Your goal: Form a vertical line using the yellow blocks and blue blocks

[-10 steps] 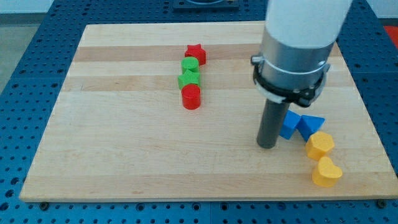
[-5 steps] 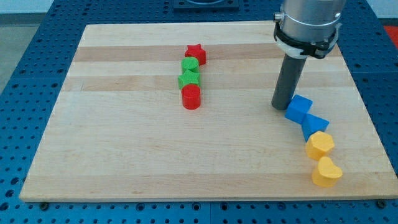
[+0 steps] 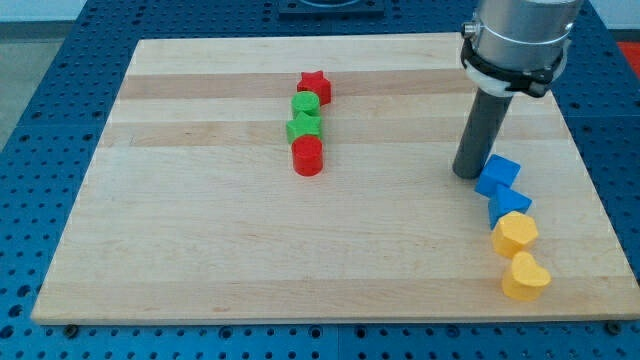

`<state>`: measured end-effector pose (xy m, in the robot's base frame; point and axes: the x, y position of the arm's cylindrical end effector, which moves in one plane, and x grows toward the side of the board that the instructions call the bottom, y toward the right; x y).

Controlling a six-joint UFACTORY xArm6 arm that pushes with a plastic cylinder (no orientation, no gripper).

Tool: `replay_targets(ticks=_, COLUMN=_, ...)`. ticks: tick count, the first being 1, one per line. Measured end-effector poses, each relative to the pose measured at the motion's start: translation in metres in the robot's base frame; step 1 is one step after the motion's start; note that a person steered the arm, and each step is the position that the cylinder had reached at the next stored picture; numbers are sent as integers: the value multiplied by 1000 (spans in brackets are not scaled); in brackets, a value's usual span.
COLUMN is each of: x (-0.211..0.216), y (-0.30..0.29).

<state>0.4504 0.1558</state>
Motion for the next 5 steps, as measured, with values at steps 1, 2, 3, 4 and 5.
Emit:
replay_targets(ticks=1, x=-35, y=4)
replay_targets(ticks=2, x=-82, y=55)
replay_targets(ticks=3, x=-130, y=98)
replay_targets(ticks=4, x=-183, y=119)
replay_targets(ticks=5, x=-233, y=113)
